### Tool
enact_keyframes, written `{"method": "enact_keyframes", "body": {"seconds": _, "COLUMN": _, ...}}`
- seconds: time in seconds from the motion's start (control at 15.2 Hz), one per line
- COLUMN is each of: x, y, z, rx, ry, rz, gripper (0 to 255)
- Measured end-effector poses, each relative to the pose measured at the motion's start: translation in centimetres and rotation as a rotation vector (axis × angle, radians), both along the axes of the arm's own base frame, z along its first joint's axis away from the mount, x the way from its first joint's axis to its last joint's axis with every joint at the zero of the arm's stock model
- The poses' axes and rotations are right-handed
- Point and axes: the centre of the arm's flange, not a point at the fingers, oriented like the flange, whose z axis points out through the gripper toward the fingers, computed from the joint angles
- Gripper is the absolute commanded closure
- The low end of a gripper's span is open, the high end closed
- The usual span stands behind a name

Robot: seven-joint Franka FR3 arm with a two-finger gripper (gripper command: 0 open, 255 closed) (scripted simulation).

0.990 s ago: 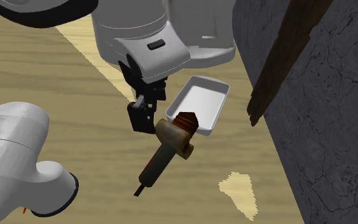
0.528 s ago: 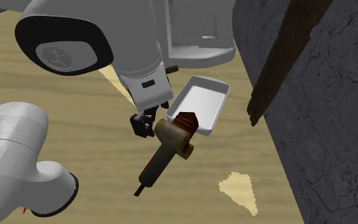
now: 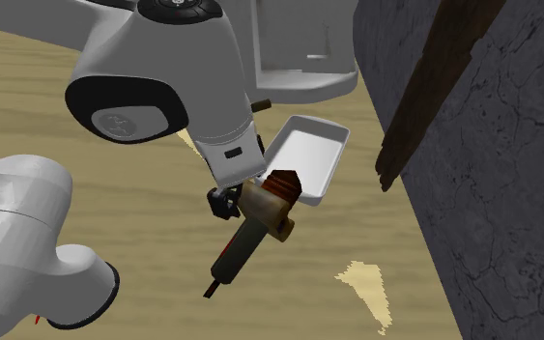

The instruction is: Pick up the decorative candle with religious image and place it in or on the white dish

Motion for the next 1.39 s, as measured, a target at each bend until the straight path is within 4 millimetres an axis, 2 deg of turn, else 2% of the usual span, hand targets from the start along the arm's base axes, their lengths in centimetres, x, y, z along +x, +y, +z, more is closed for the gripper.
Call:
{"method": "enact_keyframes", "body": {"seconds": 0.4, "x": 0.0, "y": 0.0, "z": -0.4, "rx": 0.0, "ry": -0.001, "rz": 0.0, "gripper": 0}}
{"method": "enact_keyframes", "body": {"seconds": 0.46, "x": 0.0, "y": 0.0, "z": -0.4, "rx": 0.0, "ry": -0.001, "rz": 0.0, "gripper": 255}}
{"method": "enact_keyframes", "body": {"seconds": 1.12, "x": 0.0, "y": 0.0, "z": -0.4, "rx": 0.0, "ry": -0.002, "rz": 0.0, "gripper": 255}}
{"method": "enact_keyframes", "body": {"seconds": 1.39, "x": 0.0, "y": 0.1, "z": 1.1, "rx": 0.0, "ry": 0.0, "rz": 0.0, "gripper": 255}}
